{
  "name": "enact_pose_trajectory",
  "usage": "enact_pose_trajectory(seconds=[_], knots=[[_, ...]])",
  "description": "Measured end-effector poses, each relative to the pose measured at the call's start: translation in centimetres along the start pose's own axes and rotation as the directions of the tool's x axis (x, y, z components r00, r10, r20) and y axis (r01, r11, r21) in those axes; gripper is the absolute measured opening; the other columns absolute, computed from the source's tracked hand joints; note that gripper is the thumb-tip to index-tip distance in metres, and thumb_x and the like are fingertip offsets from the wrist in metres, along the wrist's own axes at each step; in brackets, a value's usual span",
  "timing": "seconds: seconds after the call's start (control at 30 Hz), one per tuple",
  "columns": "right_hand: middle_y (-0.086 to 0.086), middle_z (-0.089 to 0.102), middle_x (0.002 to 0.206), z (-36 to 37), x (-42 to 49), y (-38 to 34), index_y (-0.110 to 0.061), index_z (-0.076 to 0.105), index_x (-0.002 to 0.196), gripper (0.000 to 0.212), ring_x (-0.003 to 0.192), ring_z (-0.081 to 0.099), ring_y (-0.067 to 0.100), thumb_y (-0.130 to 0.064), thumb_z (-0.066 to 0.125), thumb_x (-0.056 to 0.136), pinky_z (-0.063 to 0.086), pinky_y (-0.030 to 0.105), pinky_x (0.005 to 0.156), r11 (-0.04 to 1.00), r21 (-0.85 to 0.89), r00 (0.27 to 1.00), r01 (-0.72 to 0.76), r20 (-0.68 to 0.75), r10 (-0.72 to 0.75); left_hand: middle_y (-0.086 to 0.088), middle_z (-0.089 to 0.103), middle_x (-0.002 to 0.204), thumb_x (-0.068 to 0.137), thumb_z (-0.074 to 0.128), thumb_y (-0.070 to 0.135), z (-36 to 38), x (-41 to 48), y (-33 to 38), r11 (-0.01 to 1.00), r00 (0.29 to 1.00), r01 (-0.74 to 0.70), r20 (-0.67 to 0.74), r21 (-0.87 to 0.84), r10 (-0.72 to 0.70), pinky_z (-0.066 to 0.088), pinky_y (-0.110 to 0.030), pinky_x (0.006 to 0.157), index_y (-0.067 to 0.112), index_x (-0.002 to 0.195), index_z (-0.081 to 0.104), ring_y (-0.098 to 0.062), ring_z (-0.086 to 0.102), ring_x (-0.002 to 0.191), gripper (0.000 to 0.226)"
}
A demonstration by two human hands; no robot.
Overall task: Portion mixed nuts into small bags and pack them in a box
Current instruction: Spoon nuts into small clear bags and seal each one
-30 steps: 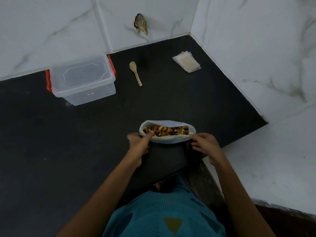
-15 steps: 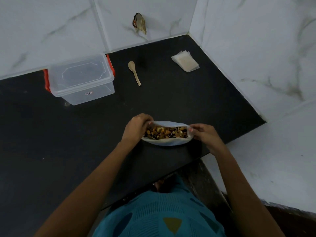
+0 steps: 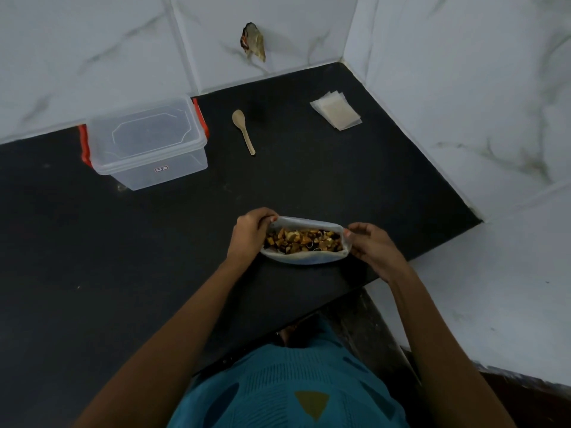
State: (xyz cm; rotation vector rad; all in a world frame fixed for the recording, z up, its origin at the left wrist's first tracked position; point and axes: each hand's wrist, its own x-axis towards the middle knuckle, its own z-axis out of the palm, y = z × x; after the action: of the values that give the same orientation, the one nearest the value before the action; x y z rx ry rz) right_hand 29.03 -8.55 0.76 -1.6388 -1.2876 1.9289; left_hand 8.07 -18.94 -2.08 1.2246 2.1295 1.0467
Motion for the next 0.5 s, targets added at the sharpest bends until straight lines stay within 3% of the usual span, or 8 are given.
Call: enact_pose_trajectory(seconds=[0.1,0.17,0.23,0.3,0.4,0.5], knots=[[0.000,0.060,0.083,-0.1,0.3,-0.4,-0.016,0.056,0.086,0.005,0.075,0.056,0.011,-0.016,0.055,0.090,0.042,0.023,0.064,0.973,0.149,0.984,-0.174,0.064,0.166,-0.004,0.065,0.100,0.091,0.052,0.005,0.2,0.1,-0.1,1.000,1.000,-0.027,0.005,-0.012,0.027,0.044,-0.015,0.076,0.006,0.100,0.067,-0.008,0.056,0.090,0.018],[0.002,0.062,0.090,0.0,0.7,-0.5,-0.018,0.058,0.086,0.009,0.083,0.057,0.014,-0.026,0.058,0.089,0.045,0.027,0.073,0.985,0.049,0.985,-0.167,0.041,0.165,-0.005,0.065,0.100,0.091,0.053,0.006,0.2,0.1,-0.1,0.999,1.000,-0.017,0.006,-0.027,0.017,0.045,-0.015,0.075,0.006,0.100,0.067,-0.008,0.056,0.089,0.016],[0.005,0.061,0.103,0.3,0.9,-0.3,-0.016,0.059,0.091,0.019,0.097,0.057,0.018,-0.034,0.063,0.085,0.048,0.032,0.085,0.981,-0.189,0.999,-0.044,-0.034,0.038,-0.002,0.064,0.098,0.090,0.055,0.010,0.2,0.1,0.0,0.999,1.000,0.020,0.015,-0.050,-0.019,0.049,-0.022,0.076,0.008,0.099,0.066,-0.009,0.058,0.088,0.014],[0.004,0.055,0.107,0.8,0.6,-0.1,-0.015,0.058,0.097,0.021,0.099,0.053,0.016,-0.029,0.066,0.083,0.045,0.029,0.082,0.901,-0.420,0.984,0.111,-0.080,-0.158,-0.002,0.063,0.098,0.091,0.055,0.013,0.1,0.0,0.0,1.000,1.000,0.019,0.023,-0.021,-0.019,0.052,-0.027,0.077,0.010,0.099,0.065,-0.010,0.058,0.089,0.013],[0.011,0.049,0.112,0.8,0.9,0.3,-0.005,0.066,0.102,0.022,0.103,0.050,0.020,-0.016,0.067,0.082,0.038,0.021,0.082,0.714,-0.637,0.883,0.289,-0.111,-0.456,-0.006,0.063,0.099,0.091,0.055,0.016,-0.1,0.0,-0.1,0.999,1.000,0.016,0.024,0.051,-0.017,0.052,-0.032,0.079,0.008,0.100,0.066,-0.015,0.059,0.090,0.016],[0.015,0.064,0.105,0.5,0.7,-0.3,-0.004,0.064,0.111,0.028,0.095,0.059,0.019,-0.006,0.063,0.084,0.038,0.015,0.076,0.668,-0.677,0.884,0.309,-0.055,-0.464,-0.006,0.064,0.095,0.092,0.054,0.014,-0.6,0.2,-0.1,0.996,0.997,-0.023,0.076,0.091,0.016,0.050,-0.027,0.074,0.007,0.098,0.066,-0.015,0.060,0.087,0.015]])
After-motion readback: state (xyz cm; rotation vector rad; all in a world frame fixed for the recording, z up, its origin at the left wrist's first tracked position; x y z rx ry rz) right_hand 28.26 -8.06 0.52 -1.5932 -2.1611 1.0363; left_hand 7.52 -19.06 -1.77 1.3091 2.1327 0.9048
